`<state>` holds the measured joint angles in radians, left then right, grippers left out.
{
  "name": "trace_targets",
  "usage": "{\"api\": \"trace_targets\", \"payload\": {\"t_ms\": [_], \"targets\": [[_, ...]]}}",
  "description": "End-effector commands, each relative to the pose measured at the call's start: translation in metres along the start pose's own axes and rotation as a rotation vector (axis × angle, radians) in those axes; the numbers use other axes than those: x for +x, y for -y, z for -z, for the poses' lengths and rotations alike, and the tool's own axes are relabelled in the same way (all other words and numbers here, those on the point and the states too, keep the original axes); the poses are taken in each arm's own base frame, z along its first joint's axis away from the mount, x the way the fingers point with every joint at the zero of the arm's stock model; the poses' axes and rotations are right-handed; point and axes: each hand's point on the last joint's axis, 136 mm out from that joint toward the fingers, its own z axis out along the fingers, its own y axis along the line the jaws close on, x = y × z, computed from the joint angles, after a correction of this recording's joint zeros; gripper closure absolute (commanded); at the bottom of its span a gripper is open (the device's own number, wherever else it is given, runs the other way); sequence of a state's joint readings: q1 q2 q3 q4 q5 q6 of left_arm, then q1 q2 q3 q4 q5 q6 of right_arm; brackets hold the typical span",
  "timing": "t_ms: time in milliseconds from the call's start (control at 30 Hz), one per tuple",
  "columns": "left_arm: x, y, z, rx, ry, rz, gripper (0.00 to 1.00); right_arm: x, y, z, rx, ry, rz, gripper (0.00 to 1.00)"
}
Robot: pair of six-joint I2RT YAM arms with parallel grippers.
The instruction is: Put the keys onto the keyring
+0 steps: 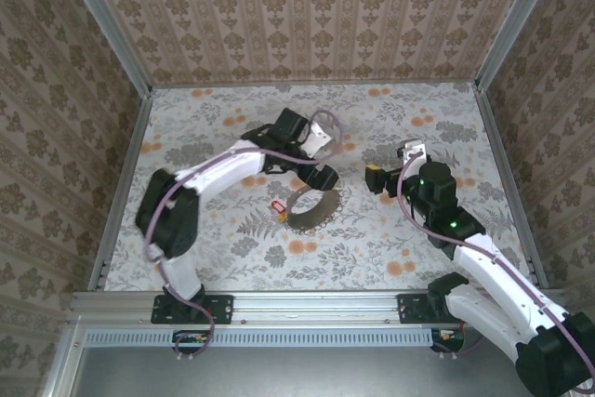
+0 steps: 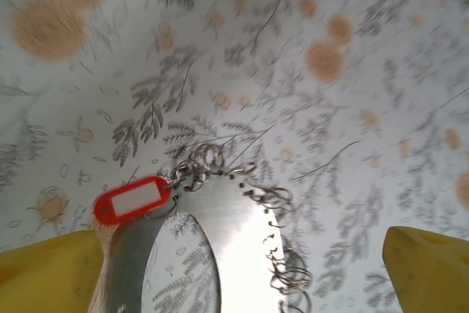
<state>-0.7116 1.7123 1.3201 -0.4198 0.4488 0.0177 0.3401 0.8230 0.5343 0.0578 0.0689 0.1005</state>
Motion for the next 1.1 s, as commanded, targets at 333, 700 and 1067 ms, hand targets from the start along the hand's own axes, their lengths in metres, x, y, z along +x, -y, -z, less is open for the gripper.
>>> {"api": "trace_targets", "payload": {"t_ms": [333, 700, 1067], "targets": [[0.049, -0.122, 0.157, -0.843, 0.397, 0.205, 0.00, 0.051, 0.094, -0.042, 0.287, 0.011, -0.030, 0.00], [0.124, -0.212, 0.210, -1.219, 0.408, 0.360, 0.00, 0.077, 0.115, -0.079, 0.330, 0.035, 0.041, 0.00], [0.138, -0.252, 0.201, -1.283, 0.338, 0.278, 0.00, 0.087, 0.140, -0.089, 0.381, -0.011, -0.052, 0.00]]}}
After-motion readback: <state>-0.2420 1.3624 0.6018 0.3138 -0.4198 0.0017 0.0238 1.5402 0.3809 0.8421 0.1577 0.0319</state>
